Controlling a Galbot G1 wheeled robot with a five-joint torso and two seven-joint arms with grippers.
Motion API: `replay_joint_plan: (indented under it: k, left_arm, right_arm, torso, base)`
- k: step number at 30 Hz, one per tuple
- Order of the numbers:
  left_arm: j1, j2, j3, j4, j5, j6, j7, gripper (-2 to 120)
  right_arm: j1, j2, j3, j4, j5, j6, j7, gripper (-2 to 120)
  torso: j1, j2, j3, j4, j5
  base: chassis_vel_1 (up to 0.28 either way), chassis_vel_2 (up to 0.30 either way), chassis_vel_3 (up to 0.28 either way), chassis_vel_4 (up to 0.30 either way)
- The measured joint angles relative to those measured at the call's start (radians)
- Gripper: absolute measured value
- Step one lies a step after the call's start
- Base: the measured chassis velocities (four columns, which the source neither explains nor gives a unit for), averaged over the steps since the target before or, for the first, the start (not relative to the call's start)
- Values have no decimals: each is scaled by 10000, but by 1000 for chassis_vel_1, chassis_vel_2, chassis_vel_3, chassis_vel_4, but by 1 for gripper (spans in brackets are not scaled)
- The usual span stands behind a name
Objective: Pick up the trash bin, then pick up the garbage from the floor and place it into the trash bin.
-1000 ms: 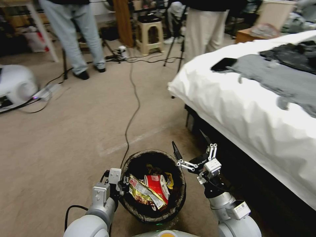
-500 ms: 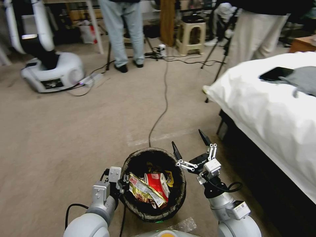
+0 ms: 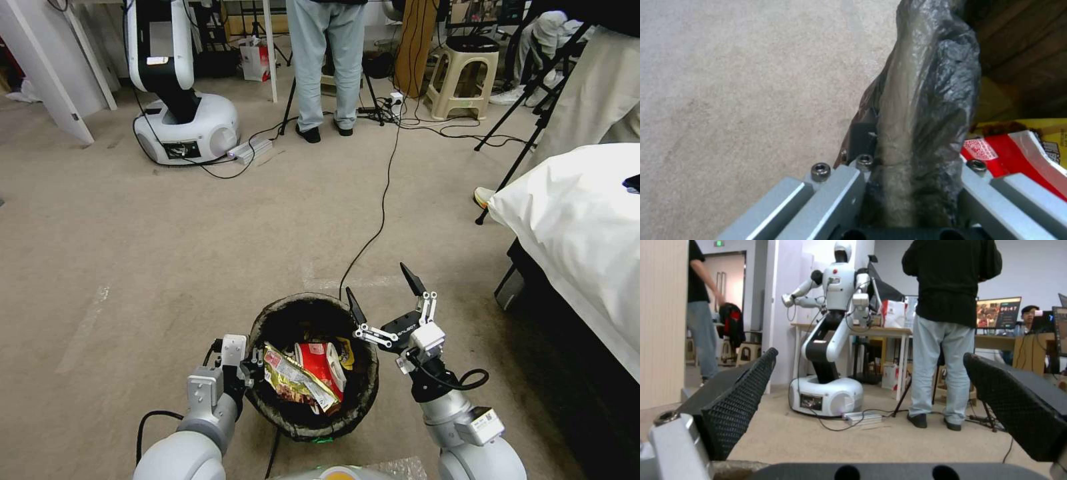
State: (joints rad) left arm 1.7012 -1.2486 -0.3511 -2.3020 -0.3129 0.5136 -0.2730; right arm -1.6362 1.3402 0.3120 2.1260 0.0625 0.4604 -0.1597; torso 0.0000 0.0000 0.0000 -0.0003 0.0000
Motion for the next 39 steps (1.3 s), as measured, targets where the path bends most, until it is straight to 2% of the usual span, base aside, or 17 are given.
replay_joint_plan:
  k: [9, 13, 25, 31, 39]
  left_arm:
    - [-82, -116, -67, -69, 36, -64, -63, 0]
    - [-325, -259, -290, -200, -175, -32, -281, 0]
    - [-1263, -865, -1393, -386, -1542, 573, -1190, 0]
    - [-1553, -1053, -1820, 93, -2003, 721, -1997, 0]
    - [-1629, -1158, -1881, 776, -2159, 801, -2460, 0]
  right_arm:
    - [61, 8, -15, -32, 4, -8, 4, 100]
    - [71, 22, -21, -55, 3, -11, 6, 100]
    - [9, 60, -17, -34, -37, -9, 10, 100]
    - [-8, 105, -69, -32, -75, -7, 10, 100]
    - [-25, 95, -82, -29, -87, 0, 13, 100]
  torso:
    - [-1, 0, 0, 2, 0]
    - [0, 0, 0, 3, 0]
    - [0, 0, 0, 3, 0]
    - [0, 0, 0, 4, 0]
    - [0, 0, 0, 3, -1]
  base:
    - [0, 0, 0, 0]
    - [0, 0, 0, 0]
    - [0, 0, 0, 0]
    - [0, 0, 0, 0]
    - [0, 0, 0, 0]
